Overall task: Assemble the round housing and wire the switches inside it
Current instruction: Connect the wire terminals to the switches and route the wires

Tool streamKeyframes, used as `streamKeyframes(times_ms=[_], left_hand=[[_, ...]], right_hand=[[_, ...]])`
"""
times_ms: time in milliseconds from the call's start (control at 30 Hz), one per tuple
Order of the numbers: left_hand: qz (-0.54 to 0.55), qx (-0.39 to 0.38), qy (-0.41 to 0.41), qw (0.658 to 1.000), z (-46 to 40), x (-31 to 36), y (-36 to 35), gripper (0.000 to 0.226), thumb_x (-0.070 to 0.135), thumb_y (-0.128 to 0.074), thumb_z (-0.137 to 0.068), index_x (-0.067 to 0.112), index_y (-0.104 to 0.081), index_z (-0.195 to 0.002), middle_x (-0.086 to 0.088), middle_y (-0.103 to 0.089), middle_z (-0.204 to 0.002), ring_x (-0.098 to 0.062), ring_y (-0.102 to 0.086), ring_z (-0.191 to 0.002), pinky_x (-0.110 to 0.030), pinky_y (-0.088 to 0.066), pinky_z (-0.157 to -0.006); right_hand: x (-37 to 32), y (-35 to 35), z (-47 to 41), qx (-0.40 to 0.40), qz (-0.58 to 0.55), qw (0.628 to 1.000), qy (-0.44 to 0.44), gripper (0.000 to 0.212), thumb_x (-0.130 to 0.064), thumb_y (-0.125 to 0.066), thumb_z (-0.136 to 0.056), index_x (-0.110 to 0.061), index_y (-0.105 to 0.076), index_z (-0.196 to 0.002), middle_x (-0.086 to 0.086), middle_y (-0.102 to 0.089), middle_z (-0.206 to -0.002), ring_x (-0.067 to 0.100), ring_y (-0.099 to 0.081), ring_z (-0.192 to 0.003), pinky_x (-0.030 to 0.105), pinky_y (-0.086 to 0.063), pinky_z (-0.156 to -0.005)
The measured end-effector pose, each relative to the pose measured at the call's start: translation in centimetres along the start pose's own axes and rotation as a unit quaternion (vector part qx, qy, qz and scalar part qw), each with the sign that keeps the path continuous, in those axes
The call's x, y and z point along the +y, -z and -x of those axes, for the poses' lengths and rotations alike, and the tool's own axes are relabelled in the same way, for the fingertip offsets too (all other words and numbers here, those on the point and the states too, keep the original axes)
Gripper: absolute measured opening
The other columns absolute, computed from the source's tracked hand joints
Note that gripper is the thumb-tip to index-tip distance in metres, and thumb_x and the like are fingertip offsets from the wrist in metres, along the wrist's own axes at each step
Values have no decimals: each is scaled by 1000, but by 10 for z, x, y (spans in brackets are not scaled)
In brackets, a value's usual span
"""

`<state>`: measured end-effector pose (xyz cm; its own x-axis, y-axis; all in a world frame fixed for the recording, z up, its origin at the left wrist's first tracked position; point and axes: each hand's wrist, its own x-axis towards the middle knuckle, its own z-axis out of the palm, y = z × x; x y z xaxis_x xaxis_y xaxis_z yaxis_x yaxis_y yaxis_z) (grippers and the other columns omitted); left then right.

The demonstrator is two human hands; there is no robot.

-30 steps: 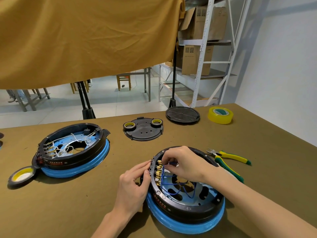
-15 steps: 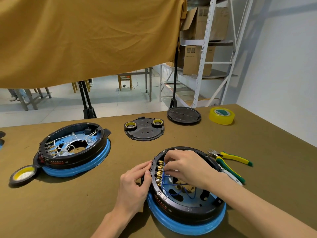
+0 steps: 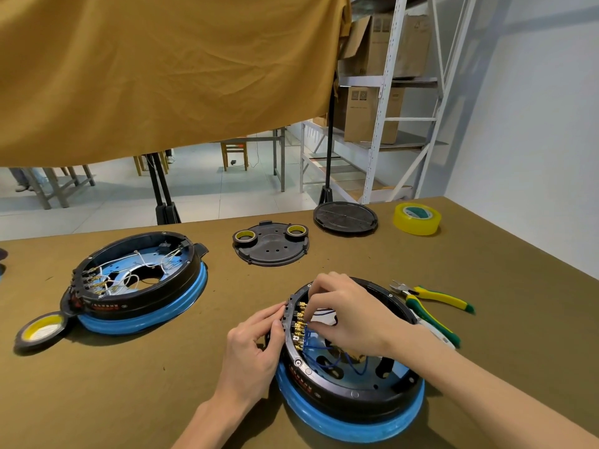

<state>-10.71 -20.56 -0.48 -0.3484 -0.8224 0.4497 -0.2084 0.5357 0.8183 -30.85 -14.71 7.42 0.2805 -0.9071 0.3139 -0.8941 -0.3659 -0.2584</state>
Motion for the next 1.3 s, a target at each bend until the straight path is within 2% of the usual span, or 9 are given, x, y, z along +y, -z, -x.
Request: streamKeyframes(times_ms=[133, 267, 367, 500, 700, 967, 1100, 1300], left_hand=[[2, 0, -7, 1000, -1, -1, 1, 27, 23, -56, -101, 27, -70, -123, 18, -69, -126, 6, -61, -120, -37, -57, -100], [4, 3, -22, 1000, -1, 1, 1, 26, 23, -56, -100, 37, -67, -119, 28, -65, -123, 9, -61, -118, -24, -56, -98], [6, 1, -20, 1000, 0, 0, 1, 26, 21, -56, -100, 31, -69, -121, 25, -66, -124, 8, -61, -119, -24, -55, -98], [11, -1, -28, 1000, 0, 0, 2, 26, 19, -57, -100, 29, -70, -121, 26, -66, -124, 8, -61, -119, -16, -52, -98], [4, -5, -25, 1000, -1, -5, 1, 27, 20, -58, -100, 22, -73, -123, 17, -69, -126, 7, -61, -120, -20, -53, -100], [-3, -5, -18, 1000, -1, -2, 1, 28, 28, -56, -99, 25, -72, -123, 18, -69, -127, 7, -60, -121, -27, -55, -100], [-9, -6, -13, 1000, -1, -3, 0, 27, 21, -59, -101, 22, -73, -124, 15, -69, -128, 8, -59, -121, -30, -55, -102], [-15, -3, -12, 1000, -1, -2, 0, 30, 25, -57, -100, 18, -73, -125, 10, -70, -130, 6, -59, -123, -37, -56, -102]], right_hand=[[-6, -2, 9, -7, -52, 998, -20, 14, -41, -69, -94, -32, -76, -103, -16, -55, -94, 4, -47, -95, 22, -32, -94], [-11, -13, 12, -27, -11, 999, -23, 23, -50, -64, -96, -33, -74, -109, -15, -57, -93, 5, -48, -89, 27, -33, -96], [-14, -20, 12, -24, 4, 999, -30, 22, -49, -63, -98, -32, -74, -107, -15, -58, -92, 4, -47, -87, 32, -34, -98], [-10, -20, 15, -18, -48, 998, -31, 17, -45, -62, -98, -32, -73, -102, -22, -54, -87, 2, -48, -87, 29, -34, -97], [-5, -15, 15, -22, -123, 992, -32, 14, -34, -71, -96, -25, -80, -99, -17, -68, -89, 6, -61, -88, 18, -41, -88], [-2, -13, 17, -17, -152, 987, -46, 12, -32, -74, -93, -24, -82, -97, -16, -73, -90, 7, -67, -86, 28, -52, -81], [-2, -12, 17, -11, -161, 985, -59, 11, -30, -75, -93, -23, -83, -97, -14, -74, -89, 7, -67, -85, 26, -52, -80], [-7, -11, 16, -8, -151, 987, -48, 10, -28, -75, -93, -23, -83, -95, -13, -74, -87, 6, -66, -84, 22, -50, -82]])
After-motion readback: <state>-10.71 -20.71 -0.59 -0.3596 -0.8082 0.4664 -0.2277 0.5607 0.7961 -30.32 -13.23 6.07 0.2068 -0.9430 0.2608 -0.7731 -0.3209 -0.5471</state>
